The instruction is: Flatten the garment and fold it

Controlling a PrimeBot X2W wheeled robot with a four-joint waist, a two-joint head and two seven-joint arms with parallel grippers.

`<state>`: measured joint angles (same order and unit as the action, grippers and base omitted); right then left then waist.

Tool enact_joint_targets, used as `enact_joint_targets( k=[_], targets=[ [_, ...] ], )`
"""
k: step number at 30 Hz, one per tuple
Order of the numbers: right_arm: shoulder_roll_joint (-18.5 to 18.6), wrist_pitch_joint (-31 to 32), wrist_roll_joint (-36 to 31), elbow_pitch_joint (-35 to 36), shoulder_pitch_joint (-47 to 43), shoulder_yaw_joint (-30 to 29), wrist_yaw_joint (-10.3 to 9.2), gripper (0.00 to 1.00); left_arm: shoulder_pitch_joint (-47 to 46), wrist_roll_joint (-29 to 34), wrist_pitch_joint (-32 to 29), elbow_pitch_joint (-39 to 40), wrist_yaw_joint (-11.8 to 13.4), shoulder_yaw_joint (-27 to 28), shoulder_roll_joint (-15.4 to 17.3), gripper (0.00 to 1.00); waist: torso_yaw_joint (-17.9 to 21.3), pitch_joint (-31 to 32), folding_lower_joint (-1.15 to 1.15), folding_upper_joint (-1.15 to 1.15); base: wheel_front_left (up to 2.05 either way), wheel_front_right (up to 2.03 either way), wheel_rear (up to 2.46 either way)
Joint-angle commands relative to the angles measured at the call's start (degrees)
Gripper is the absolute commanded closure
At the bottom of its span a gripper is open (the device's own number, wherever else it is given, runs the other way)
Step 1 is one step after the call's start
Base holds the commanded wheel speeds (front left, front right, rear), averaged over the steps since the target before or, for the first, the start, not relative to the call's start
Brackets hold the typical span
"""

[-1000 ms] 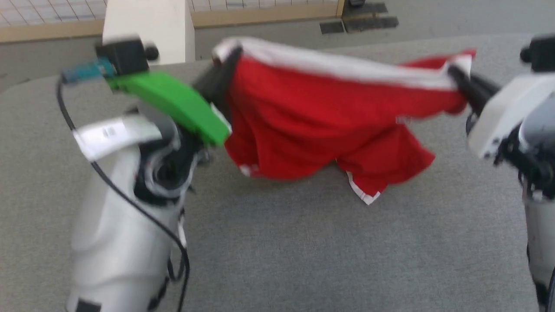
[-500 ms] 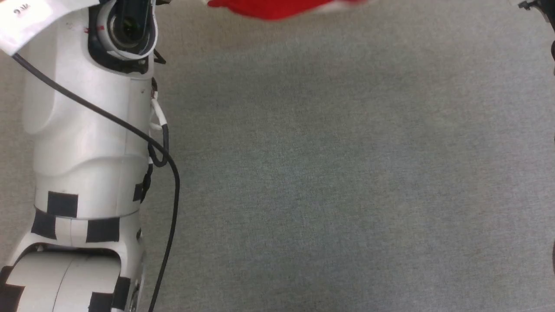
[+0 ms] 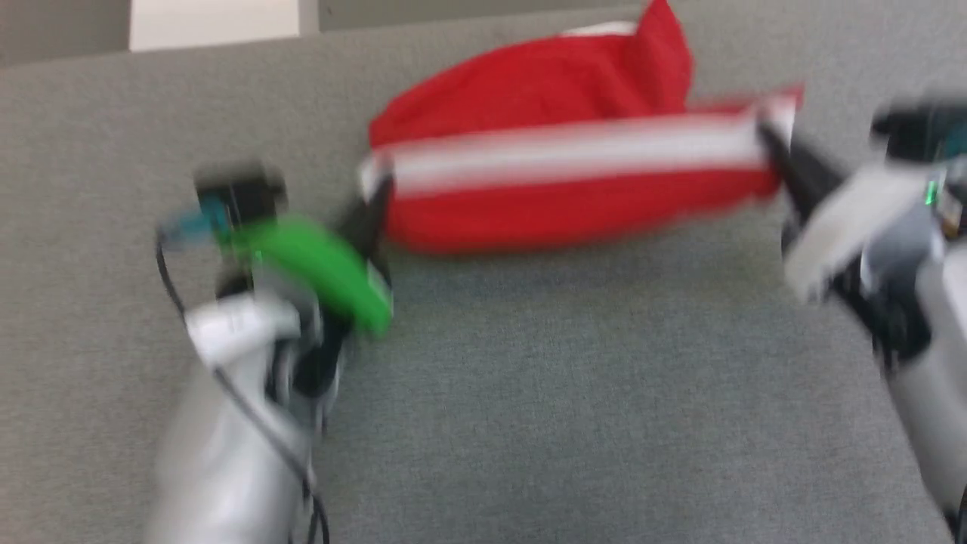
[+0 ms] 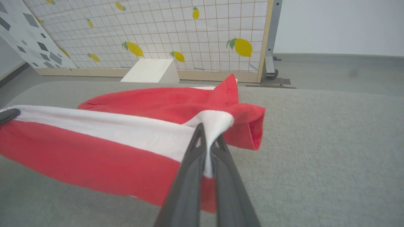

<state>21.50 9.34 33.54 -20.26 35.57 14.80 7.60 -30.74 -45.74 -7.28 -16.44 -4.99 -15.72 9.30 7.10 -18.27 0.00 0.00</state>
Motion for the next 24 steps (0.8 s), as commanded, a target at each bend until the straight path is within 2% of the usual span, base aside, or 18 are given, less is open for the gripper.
enact_joint_targets(
  k=[1,4,9,14,18,21,24],
  targets=[
    [0.6,0.5,0.6,0.9,-3.4,-0.3,-0.11,1.00,4.2,-1.2,-0.9,1.6,0.1,-0.1,0.9,1.00,-1.0,3.8,0.00,0.00,0.00,0.00,0.00],
    [0.9,2.5,0.7,3.1,-11.0,-1.7,-0.11,1.00,13.8,-3.1,-3.2,5.9,1.3,-0.5,1.9,1.00,-1.1,6.4,0.00,0.00,0.00,0.00,0.00],
    [-0.1,8.1,-1.2,8.2,-23.8,-5.8,-0.11,1.00,28.7,-4.3,-7.1,12.8,5.7,-1.5,4.3,1.00,-1.3,9.8,0.00,0.00,0.00,0.00,0.00],
    [-4.3,14.4,-4.7,14.3,-35.8,-12.1,-0.11,1.00,38.8,-6.1,-10.8,18.7,8.6,-2.8,5.3,1.00,-2.0,11.6,0.00,0.00,0.00,0.00,0.00],
    [-8.5,18.8,-7.2,20.3,-43.0,-16.3,-0.11,1.00,43.0,-6.2,-13.0,22.1,10.4,-3.7,6.7,1.00,-2.4,12.0,0.00,0.00,0.00,0.00,0.00],
    [-10.8,18.8,-8.8,24.4,-45.4,-18.3,-0.11,1.00,43.9,-5.9,-11.6,24.6,10.1,-3.6,6.5,1.00,-2.6,12.1,0.00,0.00,0.00,0.00,0.00],
    [-11.5,16.8,-11.2,27.1,-45.1,-18.8,-0.11,1.00,42.6,-4.5,-8.5,25.6,8.4,-4.1,5.4,1.00,-2.7,11.9,0.00,0.00,0.00,0.00,0.00]
  ],
)
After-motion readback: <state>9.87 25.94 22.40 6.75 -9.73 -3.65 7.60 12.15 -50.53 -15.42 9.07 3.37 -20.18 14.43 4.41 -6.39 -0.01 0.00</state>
